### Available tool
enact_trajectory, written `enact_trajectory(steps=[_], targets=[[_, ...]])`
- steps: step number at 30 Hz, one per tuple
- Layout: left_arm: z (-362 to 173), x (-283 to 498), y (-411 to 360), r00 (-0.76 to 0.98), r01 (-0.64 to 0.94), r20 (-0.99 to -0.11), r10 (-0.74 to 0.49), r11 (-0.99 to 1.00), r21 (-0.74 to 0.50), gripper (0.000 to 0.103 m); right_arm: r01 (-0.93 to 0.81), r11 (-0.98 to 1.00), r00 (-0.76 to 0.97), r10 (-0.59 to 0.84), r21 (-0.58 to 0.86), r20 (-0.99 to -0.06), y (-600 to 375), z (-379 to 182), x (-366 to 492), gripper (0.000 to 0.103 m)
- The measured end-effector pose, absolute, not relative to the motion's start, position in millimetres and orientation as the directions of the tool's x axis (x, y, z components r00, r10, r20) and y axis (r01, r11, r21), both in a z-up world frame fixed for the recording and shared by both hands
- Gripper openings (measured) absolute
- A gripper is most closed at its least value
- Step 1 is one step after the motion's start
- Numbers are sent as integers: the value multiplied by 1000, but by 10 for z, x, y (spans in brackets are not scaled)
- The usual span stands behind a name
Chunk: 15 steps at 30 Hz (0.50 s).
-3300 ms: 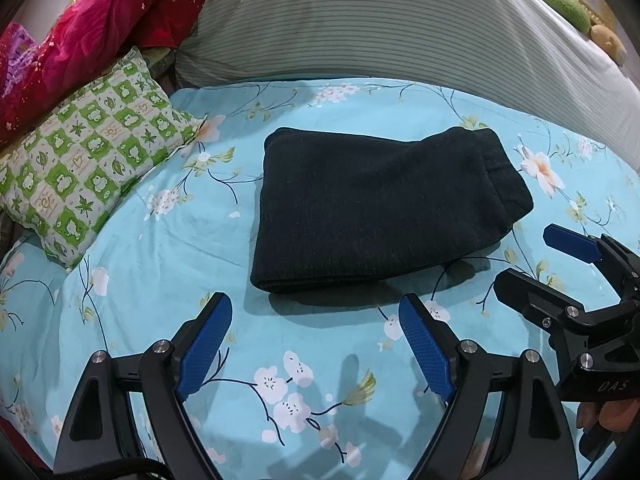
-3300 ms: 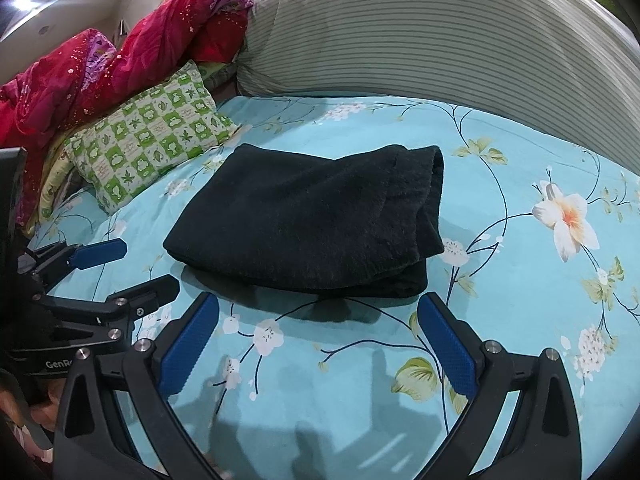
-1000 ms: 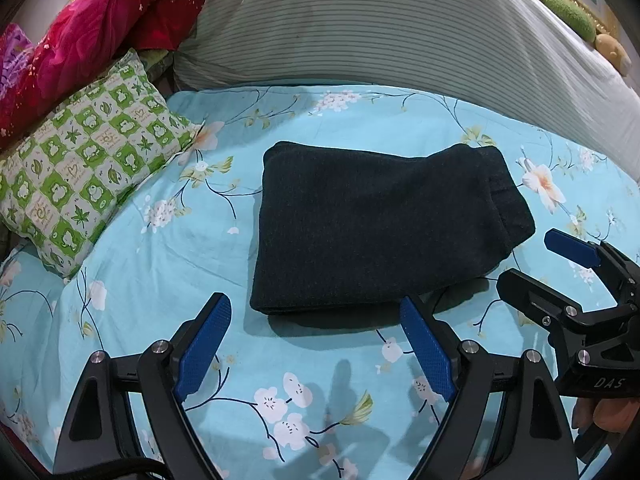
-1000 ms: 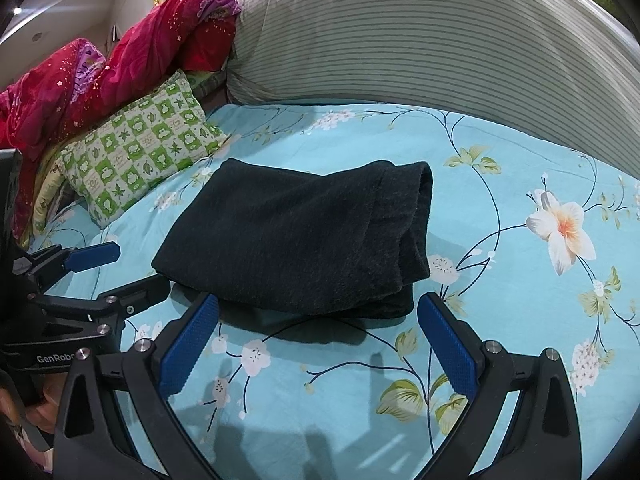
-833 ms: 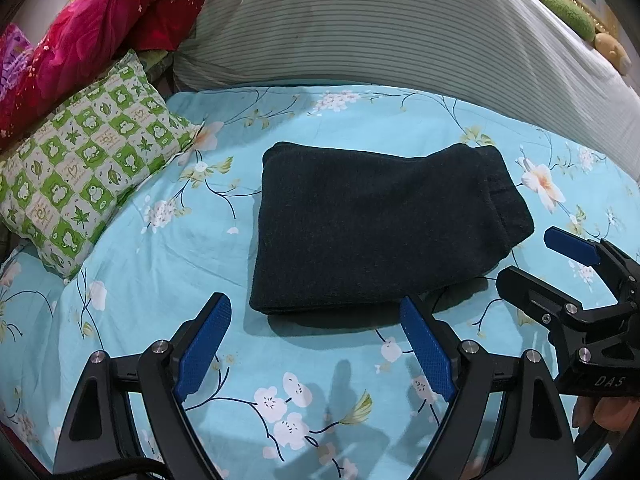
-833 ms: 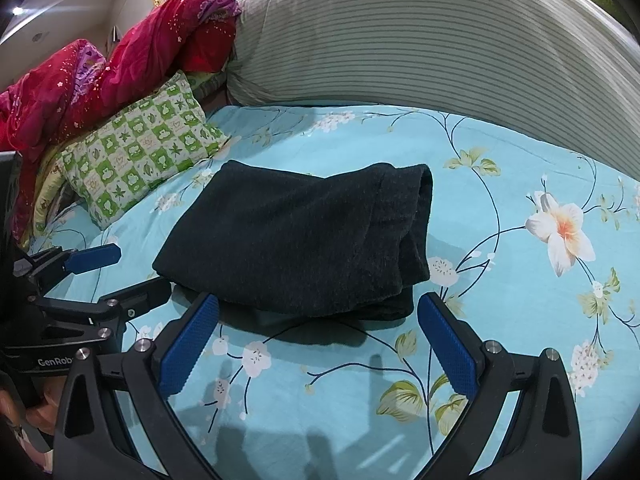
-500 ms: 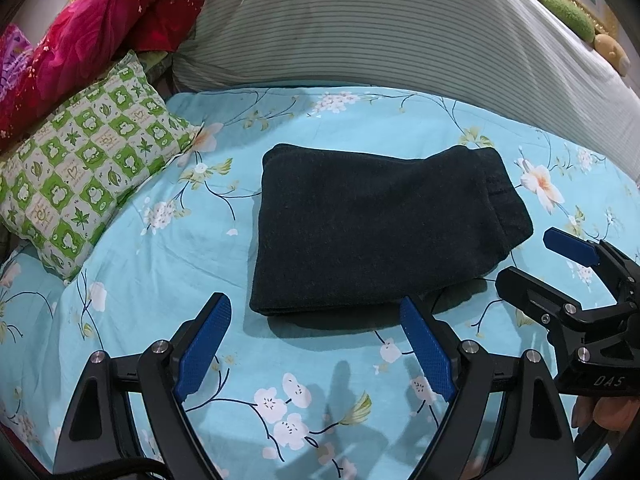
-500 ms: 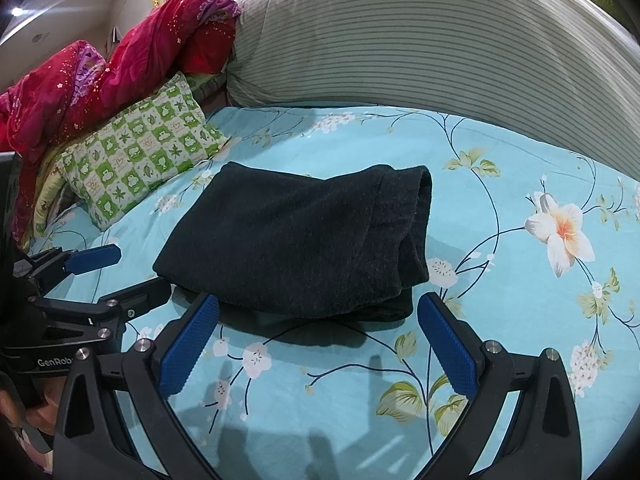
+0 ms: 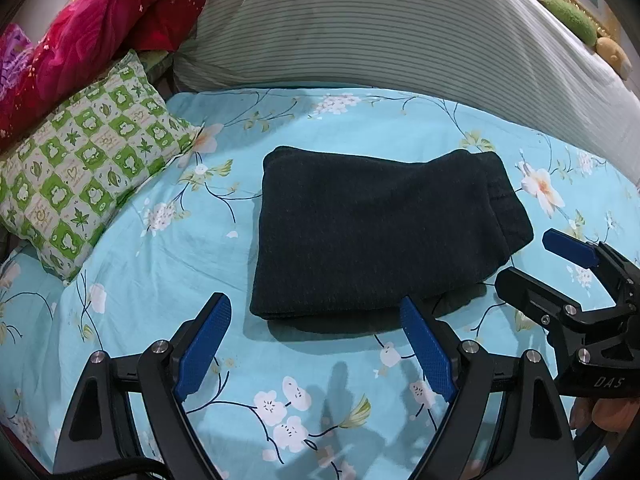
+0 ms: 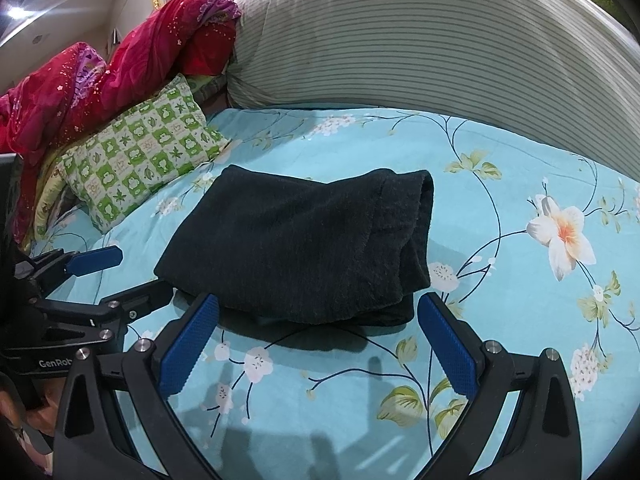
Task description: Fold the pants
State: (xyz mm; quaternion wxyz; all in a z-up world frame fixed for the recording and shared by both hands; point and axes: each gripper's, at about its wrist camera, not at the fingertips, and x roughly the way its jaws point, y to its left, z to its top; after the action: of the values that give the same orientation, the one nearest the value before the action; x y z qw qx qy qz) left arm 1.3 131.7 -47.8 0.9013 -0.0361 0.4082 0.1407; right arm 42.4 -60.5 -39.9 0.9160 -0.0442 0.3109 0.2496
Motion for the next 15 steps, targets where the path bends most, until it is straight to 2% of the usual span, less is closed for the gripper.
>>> enact_trajectory(steps=[15], targets=[[-410, 49, 1318, 639, -286, -729, 245, 956, 70, 87, -477, 875, 693, 429, 78, -579, -617, -354, 435, 100]])
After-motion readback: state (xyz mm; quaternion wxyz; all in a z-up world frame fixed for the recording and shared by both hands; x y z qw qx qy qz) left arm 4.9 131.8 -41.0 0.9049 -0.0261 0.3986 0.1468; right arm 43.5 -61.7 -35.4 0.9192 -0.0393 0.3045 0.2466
